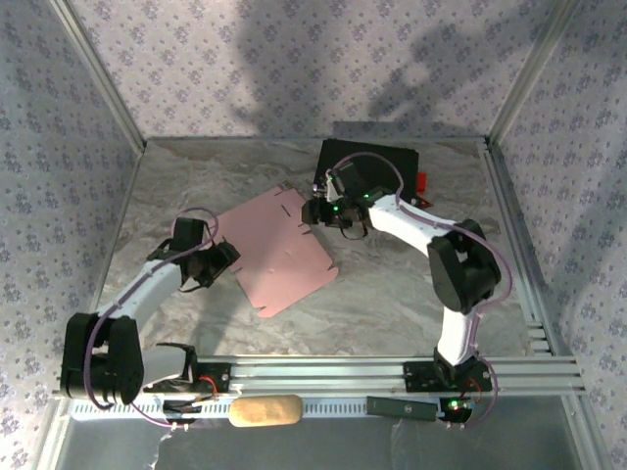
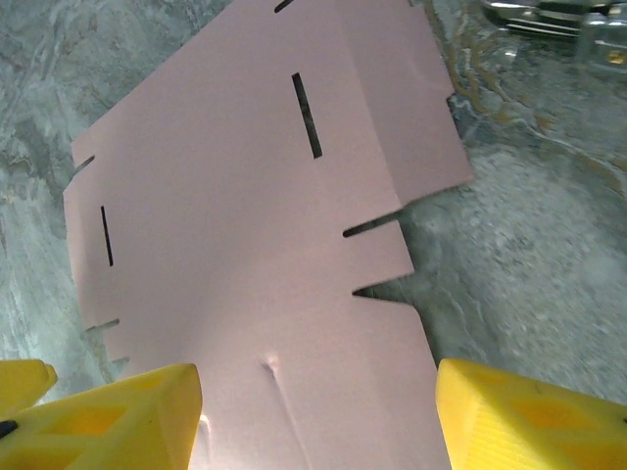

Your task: Fold the paper box

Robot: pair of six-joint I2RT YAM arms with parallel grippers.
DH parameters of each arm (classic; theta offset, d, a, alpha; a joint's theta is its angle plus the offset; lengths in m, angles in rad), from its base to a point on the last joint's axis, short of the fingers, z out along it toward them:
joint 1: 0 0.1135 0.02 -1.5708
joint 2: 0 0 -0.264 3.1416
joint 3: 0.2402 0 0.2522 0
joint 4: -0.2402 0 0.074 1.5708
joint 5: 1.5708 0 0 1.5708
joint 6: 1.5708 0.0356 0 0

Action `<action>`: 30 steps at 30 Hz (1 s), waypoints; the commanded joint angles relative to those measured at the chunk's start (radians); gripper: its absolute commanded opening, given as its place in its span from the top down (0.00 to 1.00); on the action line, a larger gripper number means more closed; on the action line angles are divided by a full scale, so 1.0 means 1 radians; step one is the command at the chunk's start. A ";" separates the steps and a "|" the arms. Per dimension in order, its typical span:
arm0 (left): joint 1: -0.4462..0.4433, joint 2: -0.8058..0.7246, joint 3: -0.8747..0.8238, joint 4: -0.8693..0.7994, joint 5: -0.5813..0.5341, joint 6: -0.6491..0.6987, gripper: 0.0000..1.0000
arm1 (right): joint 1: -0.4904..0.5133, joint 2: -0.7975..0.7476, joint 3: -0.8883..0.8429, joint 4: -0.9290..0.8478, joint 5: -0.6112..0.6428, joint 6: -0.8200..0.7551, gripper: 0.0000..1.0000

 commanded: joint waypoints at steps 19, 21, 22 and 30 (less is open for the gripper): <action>-0.061 0.119 -0.023 0.153 0.022 -0.044 0.38 | -0.006 0.281 0.221 -0.101 -0.129 -0.066 0.34; -0.061 0.123 -0.023 0.156 0.021 -0.042 0.39 | -0.006 0.295 0.237 -0.110 -0.133 -0.068 0.34; -0.061 0.126 -0.022 0.156 0.018 -0.040 0.39 | -0.005 0.302 0.243 -0.116 -0.138 -0.067 0.35; -0.066 0.148 -0.023 0.168 0.012 -0.033 0.41 | -0.003 0.298 0.226 -0.118 -0.104 -0.071 0.36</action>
